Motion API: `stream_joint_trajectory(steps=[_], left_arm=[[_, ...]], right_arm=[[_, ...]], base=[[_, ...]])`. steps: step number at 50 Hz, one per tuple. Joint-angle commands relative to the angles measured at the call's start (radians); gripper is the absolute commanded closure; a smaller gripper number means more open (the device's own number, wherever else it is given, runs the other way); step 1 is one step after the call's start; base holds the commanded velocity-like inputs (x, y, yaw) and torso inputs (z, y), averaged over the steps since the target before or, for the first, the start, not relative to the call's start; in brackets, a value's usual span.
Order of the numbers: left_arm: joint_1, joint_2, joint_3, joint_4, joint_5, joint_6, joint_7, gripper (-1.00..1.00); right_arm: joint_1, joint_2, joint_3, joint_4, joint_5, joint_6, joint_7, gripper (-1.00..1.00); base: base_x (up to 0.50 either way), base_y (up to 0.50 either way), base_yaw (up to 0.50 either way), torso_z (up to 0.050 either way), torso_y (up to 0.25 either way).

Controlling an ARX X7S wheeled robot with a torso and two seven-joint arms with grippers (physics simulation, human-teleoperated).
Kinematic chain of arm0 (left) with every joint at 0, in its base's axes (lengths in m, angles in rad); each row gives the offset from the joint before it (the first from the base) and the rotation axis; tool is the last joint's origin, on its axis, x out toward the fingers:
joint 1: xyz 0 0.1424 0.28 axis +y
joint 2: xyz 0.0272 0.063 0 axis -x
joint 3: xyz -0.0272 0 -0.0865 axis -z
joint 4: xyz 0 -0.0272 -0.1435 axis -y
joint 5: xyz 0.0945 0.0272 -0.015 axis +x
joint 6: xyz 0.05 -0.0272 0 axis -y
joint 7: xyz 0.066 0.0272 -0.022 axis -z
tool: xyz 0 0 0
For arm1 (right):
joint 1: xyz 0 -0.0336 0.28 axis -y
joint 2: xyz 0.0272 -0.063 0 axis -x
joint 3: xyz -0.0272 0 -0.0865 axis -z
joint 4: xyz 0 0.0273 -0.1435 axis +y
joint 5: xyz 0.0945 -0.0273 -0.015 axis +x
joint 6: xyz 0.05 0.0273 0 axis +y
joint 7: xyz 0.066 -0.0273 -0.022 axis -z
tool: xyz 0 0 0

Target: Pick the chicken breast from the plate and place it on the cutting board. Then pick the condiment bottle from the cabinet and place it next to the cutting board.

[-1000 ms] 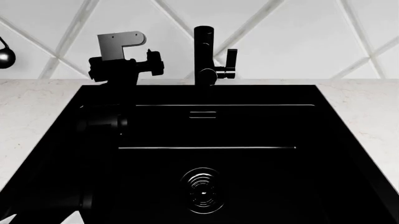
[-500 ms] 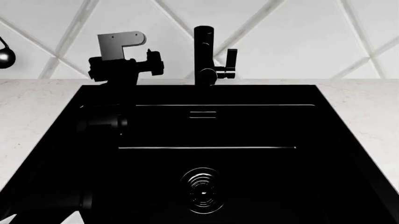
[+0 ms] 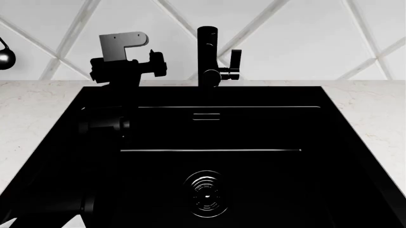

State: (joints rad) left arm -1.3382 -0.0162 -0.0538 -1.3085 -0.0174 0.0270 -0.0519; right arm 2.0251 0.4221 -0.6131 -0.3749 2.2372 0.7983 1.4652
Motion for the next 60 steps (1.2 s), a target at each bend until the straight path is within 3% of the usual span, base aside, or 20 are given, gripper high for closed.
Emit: stream_joint_trajectory(steps=[1, 17, 52, 60], left_arm=[[0.000, 0.000, -0.002, 0.000, 0.000, 0.001, 0.001, -1.00], [0.000, 0.000, -0.004, 0.000, 0.000, 0.002, 0.003, -1.00], [0.001, 0.000, -0.002, 0.000, 0.001, 0.003, 0.004, -1.00], [0.001, 0.001, 0.000, 0.000, 0.002, 0.004, 0.001, -1.00]], right_arm=[[-0.035, 0.005, -0.011, -0.051, 0.008, -0.023, 0.014, 1.00], [-0.123, -0.016, -0.052, -0.146, 0.010, -0.089, 0.026, 1.00], [-0.326, 0.054, -0.070, -0.287, -0.083, -0.164, -0.029, 1.00], [-0.337, 0.059, -0.074, -0.299, -0.083, -0.173, -0.033, 1.00]], base=[[0.00, 0.00, 0.00, 0.000, 0.000], [0.00, 0.00, 0.00, 0.000, 0.000], [0.00, 0.00, 0.00, 0.000, 0.000], [-0.50, -0.03, 0.00, 0.000, 0.002]])
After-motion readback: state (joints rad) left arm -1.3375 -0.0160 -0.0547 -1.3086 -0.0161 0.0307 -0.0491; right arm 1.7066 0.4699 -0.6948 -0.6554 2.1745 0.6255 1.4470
